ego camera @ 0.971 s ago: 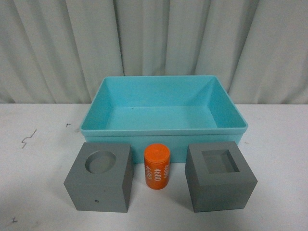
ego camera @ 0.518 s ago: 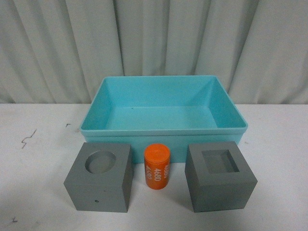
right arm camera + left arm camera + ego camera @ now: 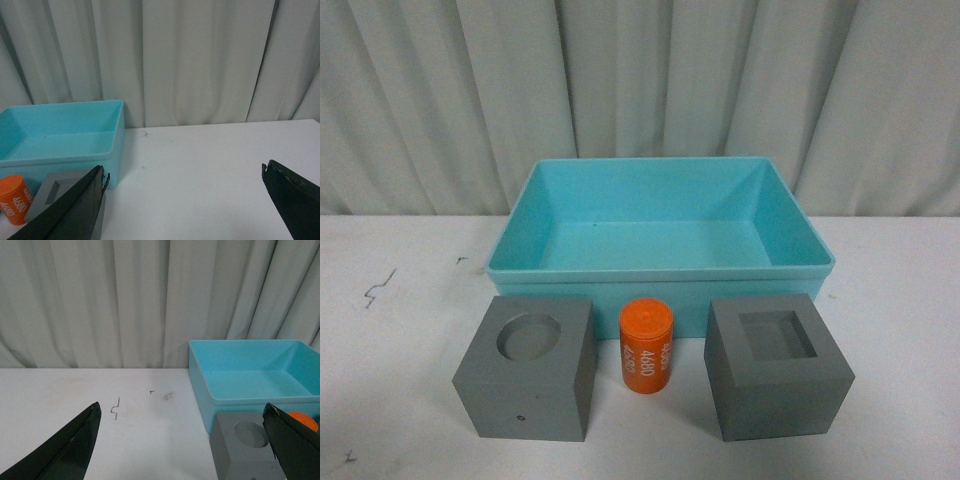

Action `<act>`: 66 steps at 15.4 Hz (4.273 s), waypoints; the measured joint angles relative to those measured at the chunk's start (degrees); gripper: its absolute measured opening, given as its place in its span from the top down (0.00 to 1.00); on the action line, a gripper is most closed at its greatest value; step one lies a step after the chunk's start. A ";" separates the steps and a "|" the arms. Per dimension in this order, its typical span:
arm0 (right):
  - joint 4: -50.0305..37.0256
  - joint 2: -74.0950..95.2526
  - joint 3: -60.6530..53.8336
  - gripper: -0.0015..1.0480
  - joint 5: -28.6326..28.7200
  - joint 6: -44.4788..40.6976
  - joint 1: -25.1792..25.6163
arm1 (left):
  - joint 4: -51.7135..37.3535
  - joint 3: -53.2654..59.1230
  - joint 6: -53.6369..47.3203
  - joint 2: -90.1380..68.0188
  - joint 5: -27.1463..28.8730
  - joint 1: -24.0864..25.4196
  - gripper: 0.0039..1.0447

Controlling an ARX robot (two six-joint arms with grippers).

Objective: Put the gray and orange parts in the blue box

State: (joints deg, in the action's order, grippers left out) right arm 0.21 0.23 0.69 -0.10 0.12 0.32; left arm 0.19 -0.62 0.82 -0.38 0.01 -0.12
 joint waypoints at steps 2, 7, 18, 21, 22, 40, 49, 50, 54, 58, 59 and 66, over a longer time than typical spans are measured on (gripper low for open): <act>0.00 0.00 0.00 0.06 0.02 0.00 0.00 | 0.00 0.00 0.00 0.00 0.00 0.00 0.06; 0.00 0.00 0.00 0.06 0.02 0.00 0.00 | 0.00 0.00 0.00 0.00 0.00 0.00 0.06; 0.00 0.00 0.00 0.06 0.00 0.00 0.00 | 0.00 0.00 0.00 0.00 0.00 0.00 0.06; 0.00 0.00 0.00 0.06 0.02 0.00 0.00 | 0.00 0.00 0.00 0.00 0.00 0.00 0.06; 0.00 0.00 0.00 0.06 0.02 0.00 0.00 | 0.00 0.00 0.00 0.00 0.00 0.00 0.06; -13.53 86.97 46.31 0.06 6.99 8.63 -9.25 | 0.00 0.00 0.00 0.00 0.00 0.00 0.06; -4.70 101.66 47.41 0.06 10.73 10.58 -13.49 | 0.00 0.00 0.00 0.00 0.02 0.00 0.06; -5.38 102.82 47.41 0.06 10.93 11.06 -12.92 | 0.00 0.00 0.00 0.00 0.00 0.00 0.06; -6.56 107.14 50.38 0.06 12.46 13.44 -12.31 | 0.00 0.00 0.00 0.00 0.00 0.00 0.06; -5.64 110.01 52.13 0.06 13.22 14.82 -13.99 | 0.00 0.00 0.00 0.00 0.00 0.00 0.06; -5.81 110.86 52.13 0.06 13.20 15.21 -14.21 | 0.00 0.00 0.00 0.00 0.00 0.00 0.06; -7.10 111.43 52.30 0.40 12.39 16.81 -14.21 | 0.00 0.00 0.00 0.00 0.00 0.00 0.06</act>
State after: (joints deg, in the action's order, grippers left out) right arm -6.90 111.66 52.99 12.29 16.93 -13.89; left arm 0.19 -0.62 0.82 -0.38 0.01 -0.12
